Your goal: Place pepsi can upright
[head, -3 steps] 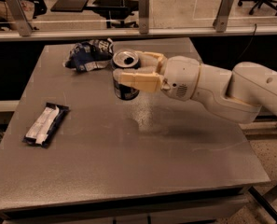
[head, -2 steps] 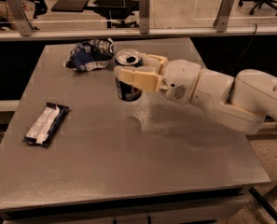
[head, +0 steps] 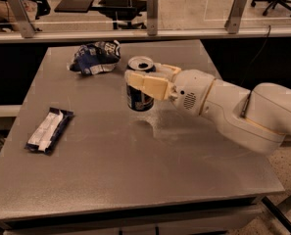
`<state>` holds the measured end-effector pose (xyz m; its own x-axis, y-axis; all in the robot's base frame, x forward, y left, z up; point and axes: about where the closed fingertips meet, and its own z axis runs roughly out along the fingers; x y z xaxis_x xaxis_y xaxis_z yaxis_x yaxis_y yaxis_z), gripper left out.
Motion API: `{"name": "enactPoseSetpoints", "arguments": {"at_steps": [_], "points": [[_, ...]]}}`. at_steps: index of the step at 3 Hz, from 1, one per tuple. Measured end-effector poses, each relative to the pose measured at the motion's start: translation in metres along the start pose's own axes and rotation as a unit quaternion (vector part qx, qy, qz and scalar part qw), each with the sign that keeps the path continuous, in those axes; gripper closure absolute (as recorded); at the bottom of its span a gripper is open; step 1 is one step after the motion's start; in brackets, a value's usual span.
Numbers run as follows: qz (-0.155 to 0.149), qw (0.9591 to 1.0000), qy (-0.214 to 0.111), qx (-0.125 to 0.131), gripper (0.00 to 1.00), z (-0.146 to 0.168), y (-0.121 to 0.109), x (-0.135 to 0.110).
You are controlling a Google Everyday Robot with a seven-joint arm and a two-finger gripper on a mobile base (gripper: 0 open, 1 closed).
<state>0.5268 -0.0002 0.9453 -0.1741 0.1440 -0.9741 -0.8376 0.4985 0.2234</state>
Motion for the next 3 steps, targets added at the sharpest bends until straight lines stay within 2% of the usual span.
{"name": "enactPoseSetpoints", "arguments": {"at_steps": [1, 2, 3], "points": [[0.015, 0.9998, -0.006, 0.013, 1.0, -0.007, -0.006, 0.008], [0.018, 0.9998, -0.007, 0.011, 1.0, -0.012, -0.013, 0.019], [0.017, 0.9998, 0.009, 0.011, 0.84, -0.015, -0.017, 0.028]]}}
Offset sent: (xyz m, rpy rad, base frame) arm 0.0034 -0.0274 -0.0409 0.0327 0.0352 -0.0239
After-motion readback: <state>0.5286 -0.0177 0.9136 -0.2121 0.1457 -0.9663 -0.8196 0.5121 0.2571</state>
